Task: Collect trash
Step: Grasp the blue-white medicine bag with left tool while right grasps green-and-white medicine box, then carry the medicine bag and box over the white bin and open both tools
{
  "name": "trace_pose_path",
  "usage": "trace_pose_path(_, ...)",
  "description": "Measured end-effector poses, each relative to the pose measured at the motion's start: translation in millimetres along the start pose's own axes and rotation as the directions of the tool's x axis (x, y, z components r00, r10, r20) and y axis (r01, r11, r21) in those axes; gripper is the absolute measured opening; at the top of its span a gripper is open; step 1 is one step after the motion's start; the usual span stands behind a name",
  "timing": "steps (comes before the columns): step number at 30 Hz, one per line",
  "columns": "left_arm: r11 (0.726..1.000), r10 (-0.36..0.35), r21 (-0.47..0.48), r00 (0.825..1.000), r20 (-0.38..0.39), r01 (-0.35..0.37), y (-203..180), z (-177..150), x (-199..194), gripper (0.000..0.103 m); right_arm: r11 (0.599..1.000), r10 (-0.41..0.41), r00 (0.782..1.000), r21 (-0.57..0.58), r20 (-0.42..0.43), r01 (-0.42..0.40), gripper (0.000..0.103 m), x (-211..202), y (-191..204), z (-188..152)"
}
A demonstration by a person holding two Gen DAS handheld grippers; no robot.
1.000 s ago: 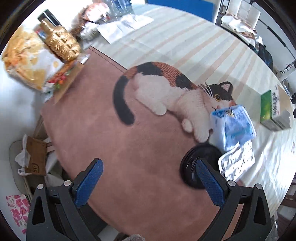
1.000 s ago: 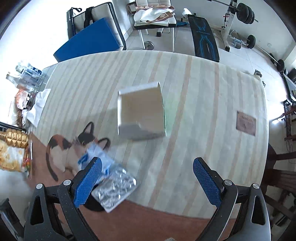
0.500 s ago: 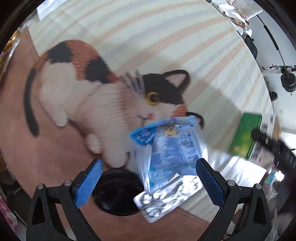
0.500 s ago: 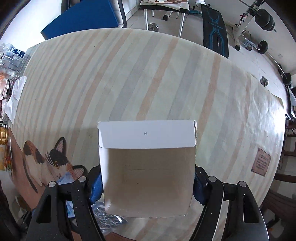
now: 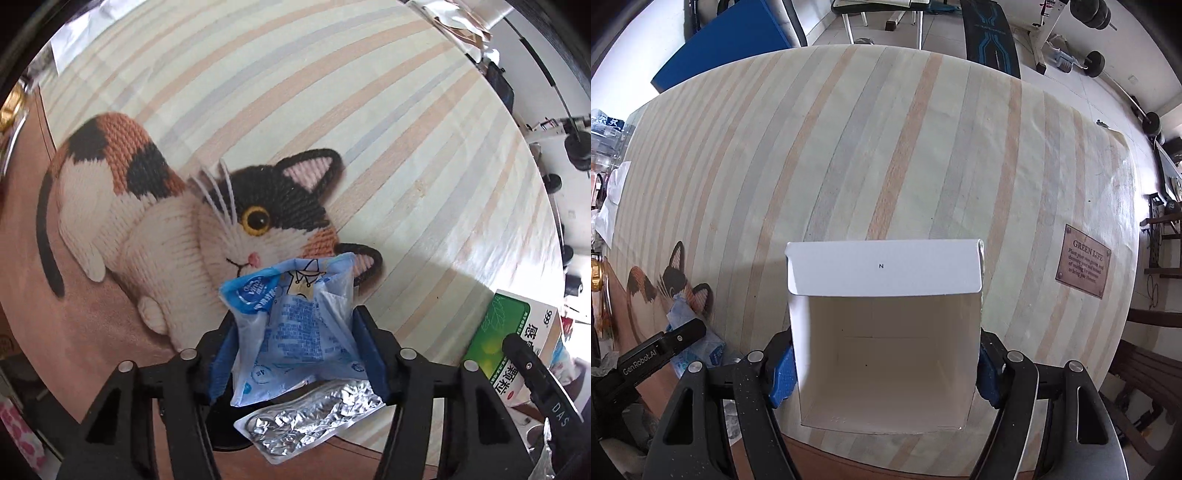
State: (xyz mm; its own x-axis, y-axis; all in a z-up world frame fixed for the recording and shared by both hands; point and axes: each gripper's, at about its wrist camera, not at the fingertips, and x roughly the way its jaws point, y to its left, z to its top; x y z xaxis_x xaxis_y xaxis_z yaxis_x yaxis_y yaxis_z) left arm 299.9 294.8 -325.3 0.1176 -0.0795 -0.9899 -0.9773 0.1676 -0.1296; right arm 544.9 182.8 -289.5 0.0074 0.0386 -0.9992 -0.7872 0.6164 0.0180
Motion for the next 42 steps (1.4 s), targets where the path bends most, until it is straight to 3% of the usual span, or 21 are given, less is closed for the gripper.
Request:
trace_pose_path(5,0.998,0.024,0.058,0.996,0.088,-0.029,-7,-6,-33,0.056,1.000,0.009,0.999,-0.021,0.037,-0.008,0.077,-18,10,-13)
trace_pose_path(10,0.992,0.028,0.114,0.983,0.181,-0.049,-7,-32,-66,0.055,0.998,0.019,0.996,-0.055,0.082,-0.015,0.077,-42,21,-33)
trace_pose_path(15,0.990,-0.004,0.139,0.970,0.244,-0.031,13,-61,-98,0.055,0.996,0.063,0.993,-0.067,0.099,-0.057,0.077,-58,27,-59)
trace_pose_path(21,0.988,-0.045,0.153,0.951,0.305,-0.003,55,-116,-132,0.055,0.990,0.118,0.985,-0.093,0.123,-0.107,0.077,-86,42,-124)
trace_pose_path(27,0.986,-0.076,0.164,0.933,0.351,0.019,108,-193,-156,0.055,0.981,0.162,0.976,-0.134,0.147,-0.142,0.077,-114,62,-215)
trace_pose_path(32,0.985,-0.118,0.157,0.935,0.335,0.068,172,-273,-158,0.055,0.974,0.198,0.968,-0.145,0.153,-0.176,0.077,-123,86,-320)
trace_pose_path(37,0.986,-0.142,0.119,0.952,0.272,0.113,238,-343,-133,0.055,0.963,0.250,0.963,-0.131,0.099,-0.236,0.077,-101,106,-436)
trace_pose_path(42,0.991,-0.121,0.067,0.983,0.141,0.112,290,-394,-63,0.055,0.957,0.267,0.964,-0.116,-0.013,-0.266,0.077,-42,122,-532)
